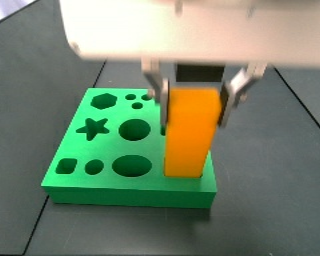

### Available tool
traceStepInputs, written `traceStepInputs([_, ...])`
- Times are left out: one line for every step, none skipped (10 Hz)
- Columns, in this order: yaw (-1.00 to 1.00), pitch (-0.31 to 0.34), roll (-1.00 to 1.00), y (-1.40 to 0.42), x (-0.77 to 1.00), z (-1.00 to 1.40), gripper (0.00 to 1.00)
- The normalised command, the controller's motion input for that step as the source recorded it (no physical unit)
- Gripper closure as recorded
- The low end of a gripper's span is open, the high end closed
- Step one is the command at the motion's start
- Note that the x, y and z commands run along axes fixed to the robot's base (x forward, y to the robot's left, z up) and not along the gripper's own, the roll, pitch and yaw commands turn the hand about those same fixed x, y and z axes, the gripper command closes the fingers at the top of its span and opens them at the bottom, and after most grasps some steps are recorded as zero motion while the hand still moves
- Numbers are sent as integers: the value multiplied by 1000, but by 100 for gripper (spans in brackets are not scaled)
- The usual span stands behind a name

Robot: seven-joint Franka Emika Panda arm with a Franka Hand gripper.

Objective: Pick up the rectangle object. Move up. Move to above the board. Insert the rectangle object.
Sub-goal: Insert the rectangle object.

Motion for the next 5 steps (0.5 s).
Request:
traceStepInputs([0, -134, -93, 114, 34, -854, 100])
traceStepInputs([20, -123, -126, 111, 57, -826, 100])
traceStepInputs([97, -93, -194, 209, 74, -757, 100])
traceStepInputs([151, -83, -211, 266, 94, -740, 100])
traceStepInputs([74, 0, -197, 163, 77, -431, 100])
